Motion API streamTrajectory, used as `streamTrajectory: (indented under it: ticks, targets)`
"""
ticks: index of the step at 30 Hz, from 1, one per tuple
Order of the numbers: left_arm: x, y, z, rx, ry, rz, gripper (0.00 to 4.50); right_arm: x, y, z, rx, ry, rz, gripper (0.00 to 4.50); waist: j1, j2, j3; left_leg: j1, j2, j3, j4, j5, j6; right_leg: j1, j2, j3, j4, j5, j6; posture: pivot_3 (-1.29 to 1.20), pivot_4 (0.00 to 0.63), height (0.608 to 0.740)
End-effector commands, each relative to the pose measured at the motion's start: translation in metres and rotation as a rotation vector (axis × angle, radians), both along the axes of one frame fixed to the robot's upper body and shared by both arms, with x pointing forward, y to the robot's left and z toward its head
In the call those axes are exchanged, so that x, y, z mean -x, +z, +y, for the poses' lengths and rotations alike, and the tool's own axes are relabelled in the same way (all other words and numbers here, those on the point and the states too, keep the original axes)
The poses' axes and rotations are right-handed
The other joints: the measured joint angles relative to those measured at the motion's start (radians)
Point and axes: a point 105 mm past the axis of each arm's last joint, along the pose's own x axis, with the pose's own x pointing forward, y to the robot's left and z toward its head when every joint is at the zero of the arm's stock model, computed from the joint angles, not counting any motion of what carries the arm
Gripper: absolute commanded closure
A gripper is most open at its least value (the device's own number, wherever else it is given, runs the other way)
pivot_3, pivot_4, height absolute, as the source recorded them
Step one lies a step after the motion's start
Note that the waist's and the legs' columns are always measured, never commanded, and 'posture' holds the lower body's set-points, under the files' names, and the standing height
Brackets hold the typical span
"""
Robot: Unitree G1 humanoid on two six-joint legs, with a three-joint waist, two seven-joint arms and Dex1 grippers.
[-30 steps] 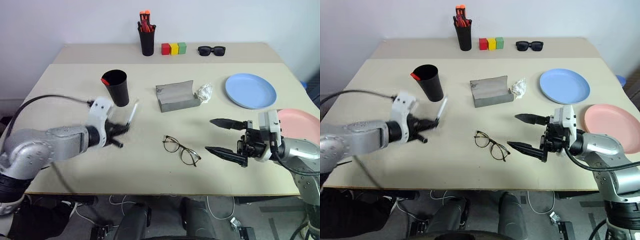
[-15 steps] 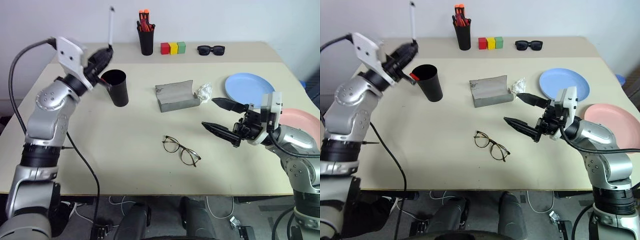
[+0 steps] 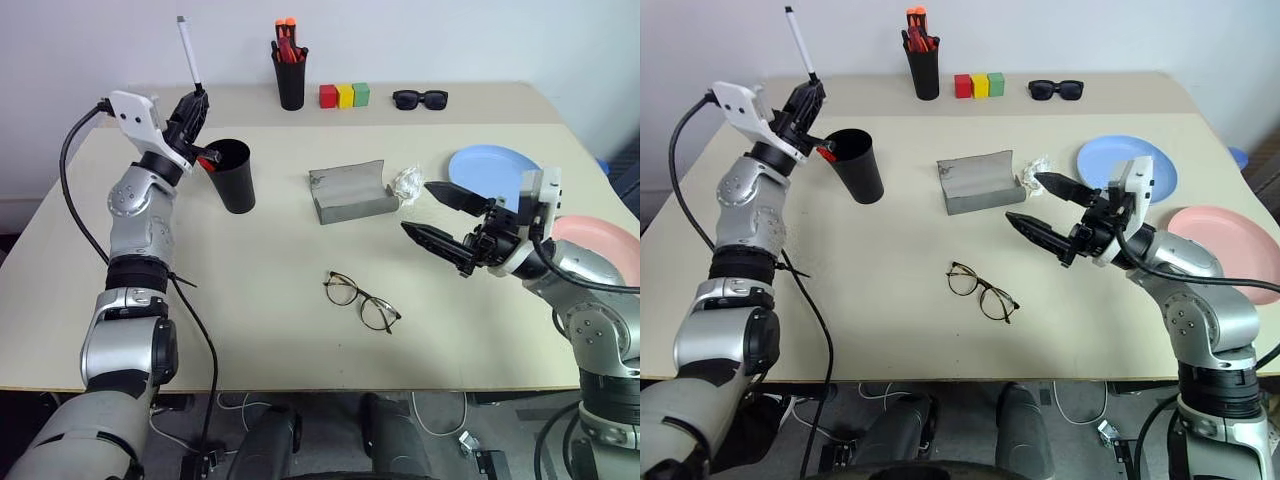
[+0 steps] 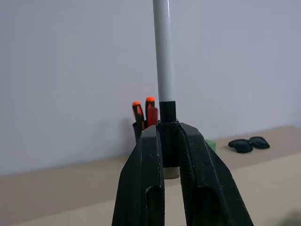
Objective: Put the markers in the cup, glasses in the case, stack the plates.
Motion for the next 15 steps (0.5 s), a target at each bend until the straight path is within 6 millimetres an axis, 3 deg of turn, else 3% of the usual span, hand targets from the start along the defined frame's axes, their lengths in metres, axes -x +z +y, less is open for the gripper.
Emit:
streamTrajectory:
  ticks: [1, 15]
  targets:
    - [0.005, 0.016, 0.004, 0.014, 0.006, -0.068, 4.47, 0.004, 0.011, 0.001, -0.020, 0.004, -0.044, 0.00, 0.000, 0.000, 0.000, 0.000, 0.000, 0.000, 0.000, 0.000, 0.000, 0.000, 0.000, 0.000, 0.000, 0.000, 0.000, 0.00, 0.150, 0.740]
    - [0.003, -0.010, 0.002, 0.033, 0.004, -0.007, 4.47, 0.002, 0.006, 0.002, 0.034, -0.010, -0.063, 0.00, 0.000, 0.000, 0.000, 0.000, 0.000, 0.000, 0.000, 0.000, 0.000, 0.000, 0.000, 0.000, 0.000, 0.000, 0.000, 0.00, 0.150, 0.740]
